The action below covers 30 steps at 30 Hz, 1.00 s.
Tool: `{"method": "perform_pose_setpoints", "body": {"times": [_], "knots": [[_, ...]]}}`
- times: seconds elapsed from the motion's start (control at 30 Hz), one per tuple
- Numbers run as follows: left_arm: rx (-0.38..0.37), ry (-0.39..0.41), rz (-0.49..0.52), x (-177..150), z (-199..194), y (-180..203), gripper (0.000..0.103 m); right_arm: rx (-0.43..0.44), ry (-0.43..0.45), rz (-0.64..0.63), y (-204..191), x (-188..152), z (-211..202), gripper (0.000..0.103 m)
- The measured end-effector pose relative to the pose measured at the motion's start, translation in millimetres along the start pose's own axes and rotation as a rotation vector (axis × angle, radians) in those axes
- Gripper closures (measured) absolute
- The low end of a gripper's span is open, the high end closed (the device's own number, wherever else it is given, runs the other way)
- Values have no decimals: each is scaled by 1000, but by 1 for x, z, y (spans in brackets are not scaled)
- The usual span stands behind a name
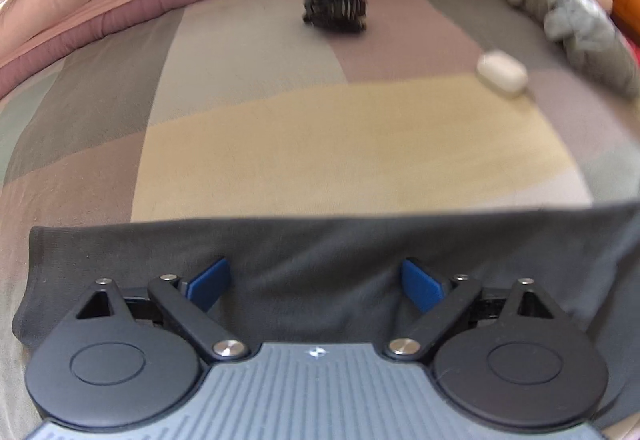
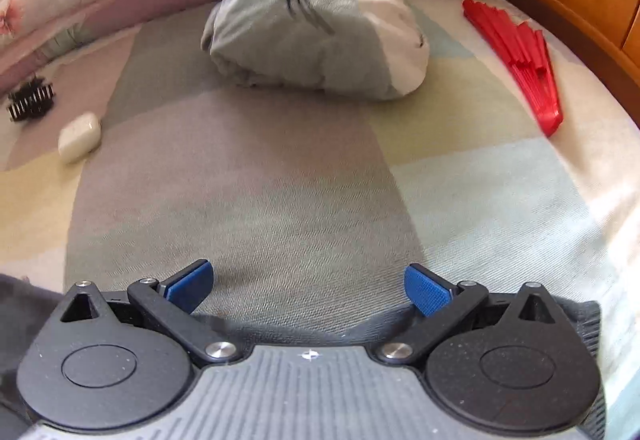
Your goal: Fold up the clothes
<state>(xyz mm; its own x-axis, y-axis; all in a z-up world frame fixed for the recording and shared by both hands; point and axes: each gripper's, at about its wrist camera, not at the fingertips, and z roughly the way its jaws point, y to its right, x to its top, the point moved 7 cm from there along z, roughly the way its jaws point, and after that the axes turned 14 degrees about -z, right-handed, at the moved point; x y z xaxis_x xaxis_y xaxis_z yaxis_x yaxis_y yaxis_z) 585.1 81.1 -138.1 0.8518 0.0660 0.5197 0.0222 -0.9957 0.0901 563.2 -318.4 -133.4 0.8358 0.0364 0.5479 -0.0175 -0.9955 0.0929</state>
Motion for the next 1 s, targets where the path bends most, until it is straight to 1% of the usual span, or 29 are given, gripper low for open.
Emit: {"method": "perform_pose_setpoints", "body": {"times": [0.03, 0.2, 0.27, 0.33, 0.4, 0.47, 0.5, 0.57, 0.63, 0.7, 0.8, 0.9, 1.0], "knots": [[-20, 8, -6, 2, -5, 3, 11, -1, 11, -9, 2, 0, -8, 0], [-140, 4, 88, -10, -21, 35, 11, 5, -8, -73, 12, -27, -31, 0], [-194, -9, 119, -18, -20, 48, 11, 8, -16, -92, 16, -39, -32, 0], [-202, -33, 124, -23, -12, 56, 11, 4, -23, -100, 21, -47, -22, 0], [-209, -57, 129, -29, -5, 63, 11, -5, -10, -85, 31, -46, -10, 0], [-170, -63, 117, -30, 6, 64, 11, -7, 10, -62, 42, -41, 0, 0], [-156, -54, 116, -27, 7, 64, 11, -10, 18, -52, 47, -39, 5, 0], [-143, -44, 114, -24, 5, 65, 11, -51, -6, -41, 57, -30, 10, 0], [-146, -41, 110, -24, 0, 65, 11, -51, -1, -3, 66, -24, 3, 0], [-148, -38, 107, -23, -5, 66, 11, -19, 22, 9, 69, -23, -13, 0], [-151, -35, 102, -22, -13, 67, 11, 0, 26, -32, 65, -34, -35, 0], [-155, -31, 97, -21, -21, 68, 11, 18, -29, -67, 56, -54, -35, 0], [-147, -34, 105, -26, -26, 71, 11, -7, -47, -70, 52, -61, -17, 0]]}}
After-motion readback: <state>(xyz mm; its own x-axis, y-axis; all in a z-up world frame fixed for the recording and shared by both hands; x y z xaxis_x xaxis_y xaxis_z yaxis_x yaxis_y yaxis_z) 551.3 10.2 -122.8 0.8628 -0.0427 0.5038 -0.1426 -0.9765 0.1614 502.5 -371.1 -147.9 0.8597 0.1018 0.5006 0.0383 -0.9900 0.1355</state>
